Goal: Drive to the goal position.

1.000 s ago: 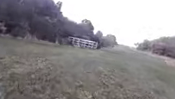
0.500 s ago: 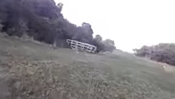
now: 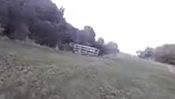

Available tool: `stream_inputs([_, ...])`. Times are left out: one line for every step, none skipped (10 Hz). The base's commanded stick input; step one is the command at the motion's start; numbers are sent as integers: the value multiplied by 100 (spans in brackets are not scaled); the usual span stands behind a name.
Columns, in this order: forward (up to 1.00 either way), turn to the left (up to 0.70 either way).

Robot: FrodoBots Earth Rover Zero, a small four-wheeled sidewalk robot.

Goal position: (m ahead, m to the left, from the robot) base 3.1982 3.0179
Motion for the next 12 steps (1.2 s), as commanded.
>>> stream_inputs([70,-16])
stream_inputs([70,-33])
stream_inputs([70,-33])
stream_inputs([70,-33])
stream_inputs([70,-31])
stream_inputs([70,-19])
stream_inputs([70,0])
stream_inputs([70,0])
stream_inputs([70,0])
stream_inputs([70,0])
stream_inputs([70,0])
stream_inputs([70,0])
